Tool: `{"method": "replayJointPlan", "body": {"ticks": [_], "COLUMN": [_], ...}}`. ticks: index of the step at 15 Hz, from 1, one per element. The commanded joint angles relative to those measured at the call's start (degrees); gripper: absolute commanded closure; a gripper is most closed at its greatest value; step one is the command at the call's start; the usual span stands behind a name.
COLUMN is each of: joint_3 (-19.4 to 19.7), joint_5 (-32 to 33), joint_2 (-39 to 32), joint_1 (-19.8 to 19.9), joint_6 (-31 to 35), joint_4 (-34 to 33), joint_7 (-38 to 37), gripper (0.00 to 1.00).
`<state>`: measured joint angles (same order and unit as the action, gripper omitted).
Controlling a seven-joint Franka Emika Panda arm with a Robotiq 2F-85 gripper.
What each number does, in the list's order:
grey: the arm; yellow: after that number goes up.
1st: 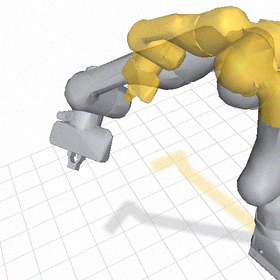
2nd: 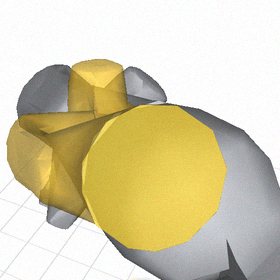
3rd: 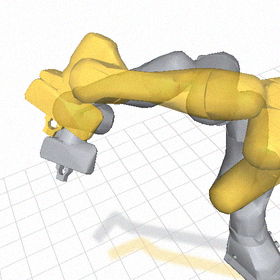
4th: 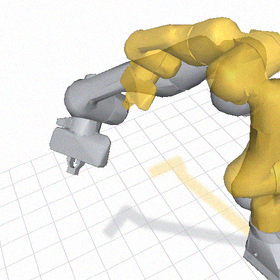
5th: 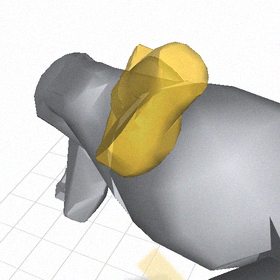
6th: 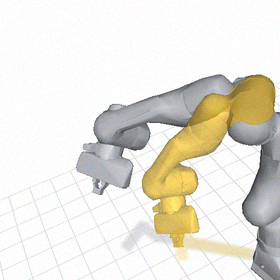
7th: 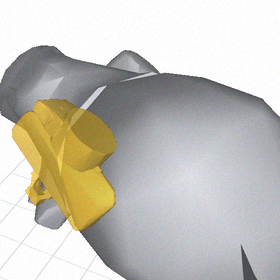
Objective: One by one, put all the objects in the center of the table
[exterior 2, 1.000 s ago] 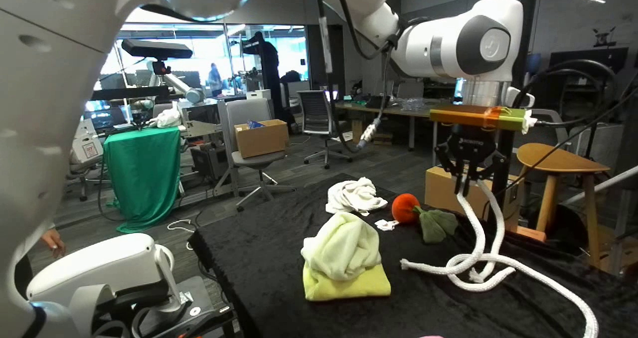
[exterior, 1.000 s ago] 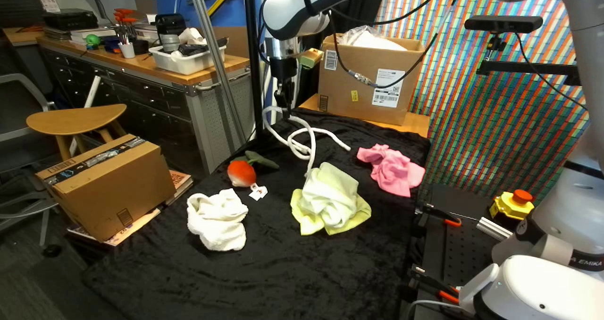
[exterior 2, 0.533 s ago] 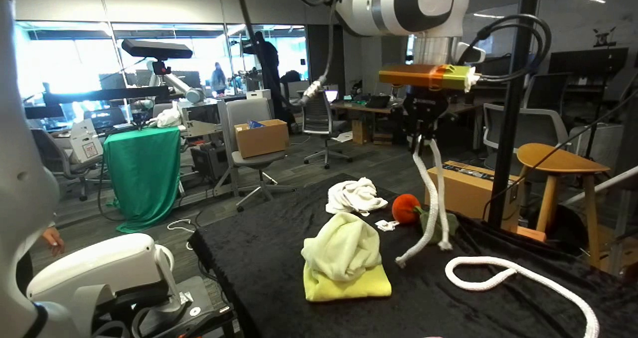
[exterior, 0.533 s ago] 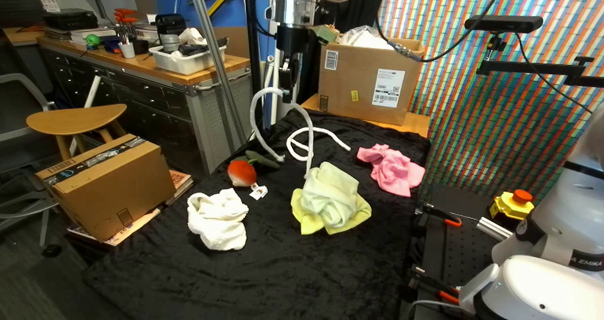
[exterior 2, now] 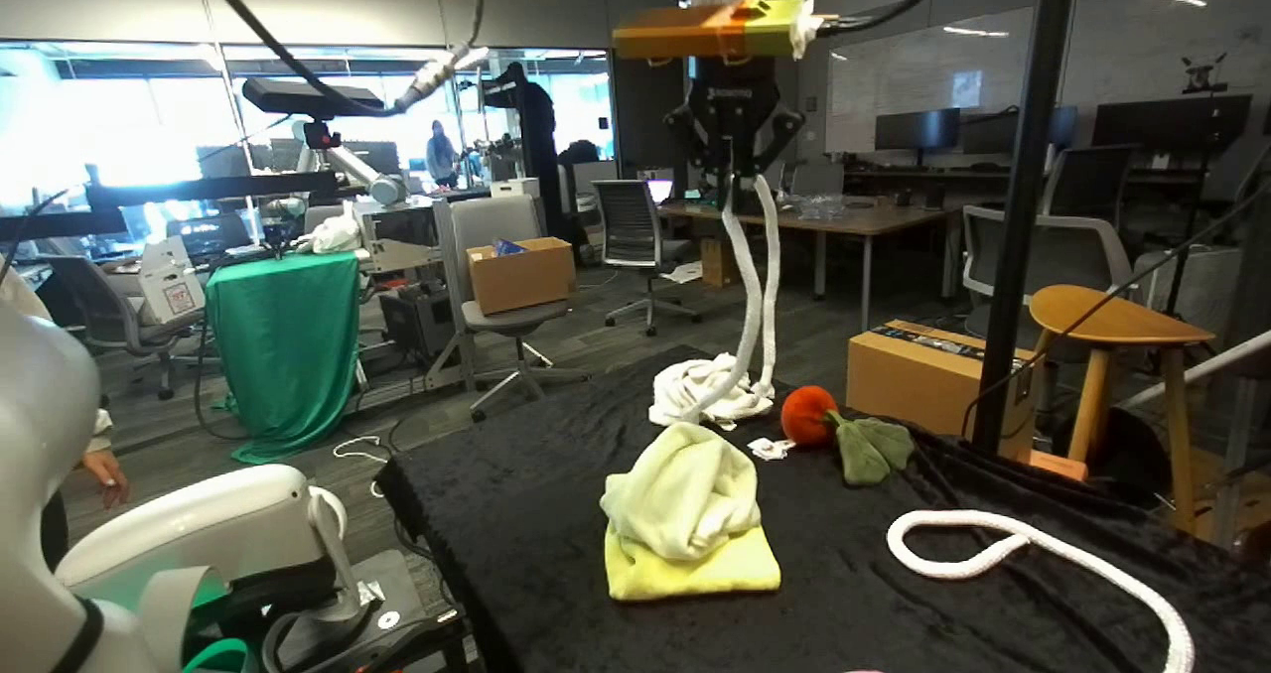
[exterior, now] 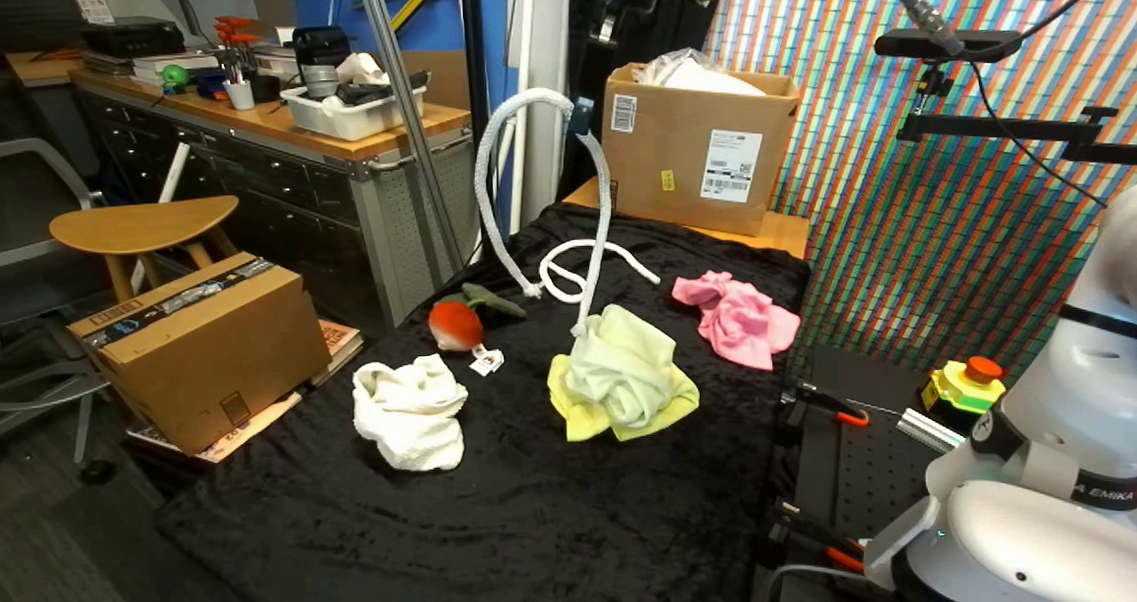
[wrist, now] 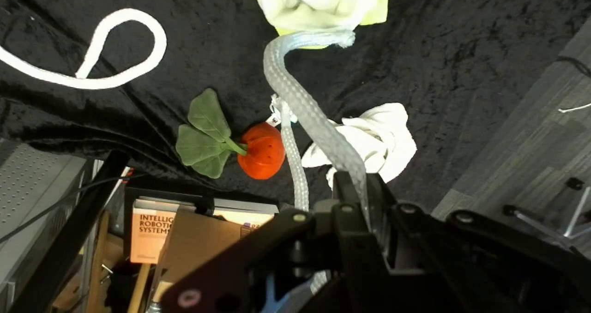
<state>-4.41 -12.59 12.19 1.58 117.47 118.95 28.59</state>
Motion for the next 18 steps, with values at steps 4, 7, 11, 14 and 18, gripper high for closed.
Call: {"method": "replayJointPlan", "body": {"ticks": [4,7,11,14,18], "joint_3": [1.9,1.6,1.1,0.6,0.9], "joint_5": [-0.8,-1.4,-2.5,-2.1,-1.5], "joint_2": [12.0,13.4,11.5,8.1,2.6], "joint_1": [-7.9,-11.3,-14.2,-13.8,-11.7], "joint_6": [0.2,0.3,1.5,3.7,9.1], "joint_4": [9.7,12.8,16.6,17.9,17.2], "joint_7": [1.3,1.0,-1.1,-5.0,-11.3], "gripper": [0.93,0.93,0.93,0.93,0.93]}}
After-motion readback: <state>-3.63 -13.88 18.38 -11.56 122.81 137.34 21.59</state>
